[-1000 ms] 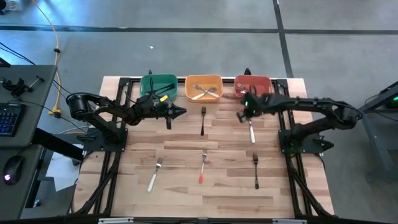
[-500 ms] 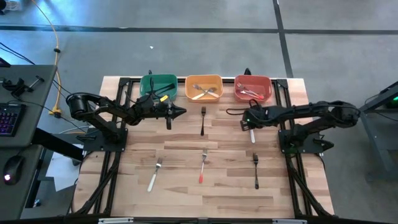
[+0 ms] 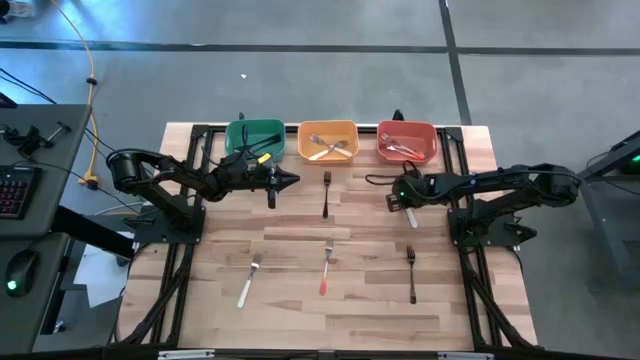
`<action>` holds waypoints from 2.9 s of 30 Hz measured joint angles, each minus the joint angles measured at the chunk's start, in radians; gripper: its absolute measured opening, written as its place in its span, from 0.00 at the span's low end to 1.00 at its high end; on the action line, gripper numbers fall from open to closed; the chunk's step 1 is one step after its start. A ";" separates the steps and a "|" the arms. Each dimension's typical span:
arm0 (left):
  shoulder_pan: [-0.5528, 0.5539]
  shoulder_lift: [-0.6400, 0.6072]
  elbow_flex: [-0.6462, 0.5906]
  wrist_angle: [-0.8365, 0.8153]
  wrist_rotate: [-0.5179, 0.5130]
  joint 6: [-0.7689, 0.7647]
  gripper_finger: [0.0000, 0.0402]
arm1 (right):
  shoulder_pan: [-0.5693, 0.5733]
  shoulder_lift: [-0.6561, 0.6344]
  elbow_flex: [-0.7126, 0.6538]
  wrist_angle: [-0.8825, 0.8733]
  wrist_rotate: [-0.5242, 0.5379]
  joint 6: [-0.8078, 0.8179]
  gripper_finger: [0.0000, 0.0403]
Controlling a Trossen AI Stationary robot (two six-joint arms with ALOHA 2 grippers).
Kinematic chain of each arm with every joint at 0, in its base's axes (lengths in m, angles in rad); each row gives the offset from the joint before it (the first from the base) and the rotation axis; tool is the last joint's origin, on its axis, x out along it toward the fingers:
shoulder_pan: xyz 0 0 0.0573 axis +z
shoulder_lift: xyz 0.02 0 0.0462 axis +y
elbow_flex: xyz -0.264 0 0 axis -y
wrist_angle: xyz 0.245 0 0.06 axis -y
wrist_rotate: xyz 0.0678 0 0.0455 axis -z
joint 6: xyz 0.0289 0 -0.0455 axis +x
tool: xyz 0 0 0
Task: Sort silverware by color (type)
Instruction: Put the white fork into the yellow bin, then put the black fork into the green bin
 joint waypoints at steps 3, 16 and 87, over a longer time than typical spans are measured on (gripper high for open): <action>0.000 0.000 0.000 -0.003 0.001 0.000 0.03 | 0.003 0.001 0.000 0.019 -0.012 -0.117 0.07; 0.000 0.000 0.000 -0.039 0.009 0.017 0.00 | -0.077 0.006 0.294 -0.030 -0.109 -0.493 0.00; -0.149 0.015 0.293 -0.718 -0.301 -0.060 0.01 | -0.124 0.200 0.155 1.000 -0.210 -0.830 0.00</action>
